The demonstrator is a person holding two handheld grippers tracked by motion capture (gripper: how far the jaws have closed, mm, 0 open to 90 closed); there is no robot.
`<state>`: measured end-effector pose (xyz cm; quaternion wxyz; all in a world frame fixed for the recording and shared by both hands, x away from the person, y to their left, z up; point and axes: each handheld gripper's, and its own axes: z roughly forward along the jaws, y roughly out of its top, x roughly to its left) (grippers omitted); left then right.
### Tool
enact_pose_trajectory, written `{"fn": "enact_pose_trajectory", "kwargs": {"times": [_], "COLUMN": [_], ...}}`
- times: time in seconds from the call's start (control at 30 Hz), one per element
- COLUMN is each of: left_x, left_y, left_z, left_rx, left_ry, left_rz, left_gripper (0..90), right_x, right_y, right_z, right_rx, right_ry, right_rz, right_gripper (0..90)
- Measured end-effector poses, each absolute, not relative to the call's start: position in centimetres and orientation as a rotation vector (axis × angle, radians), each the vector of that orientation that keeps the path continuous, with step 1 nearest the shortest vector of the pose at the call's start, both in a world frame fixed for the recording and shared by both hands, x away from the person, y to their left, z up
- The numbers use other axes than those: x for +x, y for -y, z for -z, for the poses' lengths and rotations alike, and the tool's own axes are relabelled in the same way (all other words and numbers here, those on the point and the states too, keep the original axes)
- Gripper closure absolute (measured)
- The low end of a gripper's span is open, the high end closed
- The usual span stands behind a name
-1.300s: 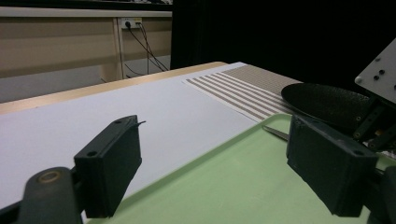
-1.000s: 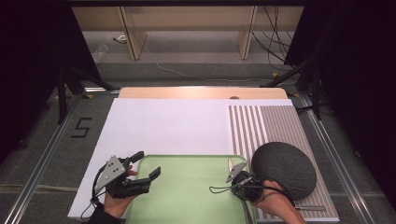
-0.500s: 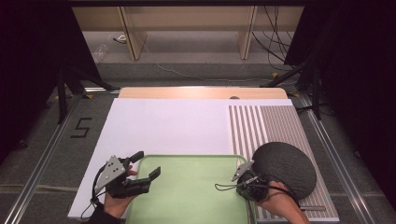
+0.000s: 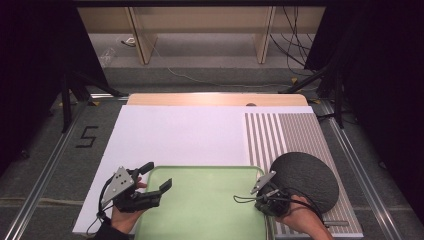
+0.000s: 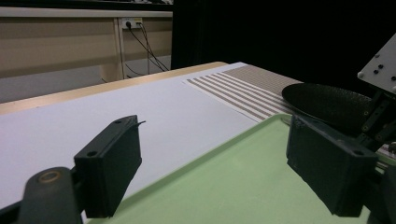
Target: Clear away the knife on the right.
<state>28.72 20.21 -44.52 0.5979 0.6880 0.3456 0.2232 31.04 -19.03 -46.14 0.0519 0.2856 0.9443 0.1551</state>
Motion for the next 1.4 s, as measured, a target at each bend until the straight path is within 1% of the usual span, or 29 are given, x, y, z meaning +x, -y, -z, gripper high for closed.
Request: {"fn": "enact_pose_trajectory", "kwargs": {"times": [0.03, 0.13, 0.3, 0.4, 0.47, 0.57, 0.63, 0.8, 1.1, 1.4], "left_x": [28.7, 28.7, 28.7, 28.7, 28.7, 28.7, 28.7, 28.7, 28.7, 28.8], "left_y": [-20.2, -20.2, -20.2, -20.2, -20.2, -20.2, -20.2, -20.2, -20.2, -20.2], "left_z": [44.5, 44.5, 44.5, 44.5, 44.5, 44.5, 44.5, 44.5, 44.5, 44.5], "left_rx": [1.595, 1.596, 1.595, 1.595, 1.596, 1.595, 1.596, 1.594, 1.590, 1.587], "left_ry": [-0.802, -0.802, -0.800, -0.802, -0.800, -0.801, -0.801, -0.800, -0.802, -0.804], "left_rz": [-0.518, -0.518, -0.518, -0.518, -0.518, -0.518, -0.518, -0.515, -0.508, -0.506], "left_gripper": [17.5, 17.5, 17.5, 17.5, 17.6, 17.5, 17.5, 17.5, 17.5, 17.5], "right_x": [31.1, 31.1, 31.2, 31.3, 31.3, 31.3, 31.2, 31.2, 31.1, 30.4], "right_y": [19.2, 19.7, 20.5, 20.8, 21.0, 21.2, 21.3, 21.7, 22.7, 23.9], "right_z": [46.0, 45.2, 44.1, 43.8, 43.6, 43.3, 43.1, 42.8, 42.3, 41.9], "right_rx": [0.878, 0.882, 0.938, 0.982, 0.985, 1.010, 1.033, 1.075, 1.159, 1.183], "right_ry": [-2.876, -2.833, -2.737, -2.705, -2.691, -2.673, -2.663, -2.650, -2.564, -2.486], "right_rz": [-0.497, -0.633, -0.824, -0.896, -0.950, -1.036, -1.086, -1.234, -1.386, -1.442], "right_gripper": [87.5, 86.5, 79.2, 72.2, 64.3, 60.3, 54.4, 46.0, 36.6, 32.4]}}
